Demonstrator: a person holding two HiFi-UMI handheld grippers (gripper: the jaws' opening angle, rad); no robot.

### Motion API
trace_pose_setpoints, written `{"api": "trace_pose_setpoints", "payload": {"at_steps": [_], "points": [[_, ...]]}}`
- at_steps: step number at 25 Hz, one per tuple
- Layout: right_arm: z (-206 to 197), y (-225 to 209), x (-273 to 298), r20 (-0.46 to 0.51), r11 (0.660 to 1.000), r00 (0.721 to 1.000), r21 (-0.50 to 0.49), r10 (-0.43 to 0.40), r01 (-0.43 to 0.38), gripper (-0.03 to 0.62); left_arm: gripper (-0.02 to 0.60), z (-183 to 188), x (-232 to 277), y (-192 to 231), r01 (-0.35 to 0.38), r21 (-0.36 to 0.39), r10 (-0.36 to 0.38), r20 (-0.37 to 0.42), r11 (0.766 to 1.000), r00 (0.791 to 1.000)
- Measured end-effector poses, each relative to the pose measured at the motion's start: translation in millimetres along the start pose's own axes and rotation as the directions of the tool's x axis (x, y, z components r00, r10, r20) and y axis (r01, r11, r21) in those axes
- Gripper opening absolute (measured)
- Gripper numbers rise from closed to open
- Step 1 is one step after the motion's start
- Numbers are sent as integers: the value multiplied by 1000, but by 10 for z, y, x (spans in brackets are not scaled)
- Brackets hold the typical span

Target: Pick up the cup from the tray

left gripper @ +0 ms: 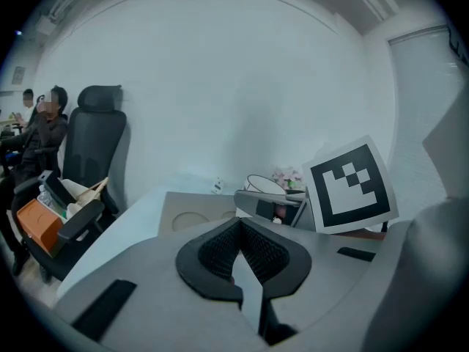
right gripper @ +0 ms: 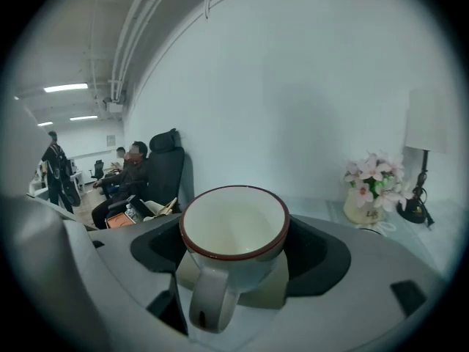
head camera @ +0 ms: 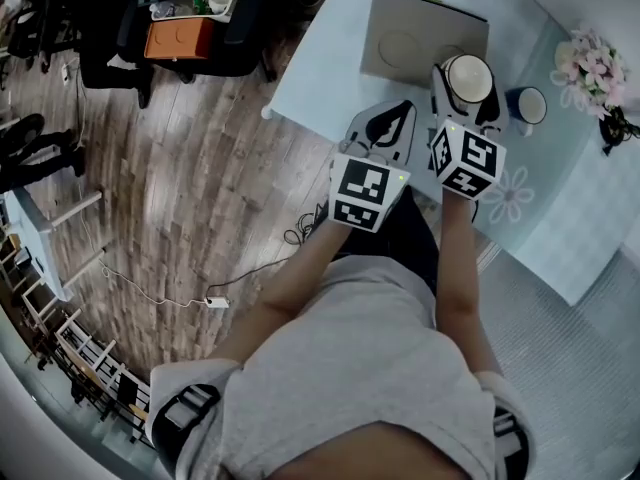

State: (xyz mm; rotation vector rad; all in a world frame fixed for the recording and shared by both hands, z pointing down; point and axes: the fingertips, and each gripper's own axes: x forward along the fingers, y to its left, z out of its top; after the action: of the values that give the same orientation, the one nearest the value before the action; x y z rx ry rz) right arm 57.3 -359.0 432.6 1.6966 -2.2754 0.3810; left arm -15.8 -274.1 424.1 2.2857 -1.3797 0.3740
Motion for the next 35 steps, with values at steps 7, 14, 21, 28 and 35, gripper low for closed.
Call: {"api": "trace_pose_setpoints", "payload": {"at_steps": [7, 14, 21, 28, 35], "points": [[-292, -680, -556, -28, 982, 986, 89, -165, 167, 347, 5, -115, 203, -760, 186, 93, -181, -60, 978, 982], [-737, -1146, -866, -103, 951, 961, 146, -258, 272, 347, 5, -317, 373, -1170, 269, 153, -249, -135, 951, 959], [-1076, -1247, -875, -132, 947, 952, 135, -276, 293, 347, 5, -472, 419, -1208, 281, 182, -251, -171, 942, 953], [-1195, -1256, -850, -107, 951, 955, 111, -276, 287, 347, 5, -535, 436, -1259, 286, 182, -254, -180, 941, 950], [-1202, -1232, -876, -85, 957, 961, 109, -262, 270, 346, 5, -524, 410, -1255, 273, 179, -244, -170, 945, 955]]}}
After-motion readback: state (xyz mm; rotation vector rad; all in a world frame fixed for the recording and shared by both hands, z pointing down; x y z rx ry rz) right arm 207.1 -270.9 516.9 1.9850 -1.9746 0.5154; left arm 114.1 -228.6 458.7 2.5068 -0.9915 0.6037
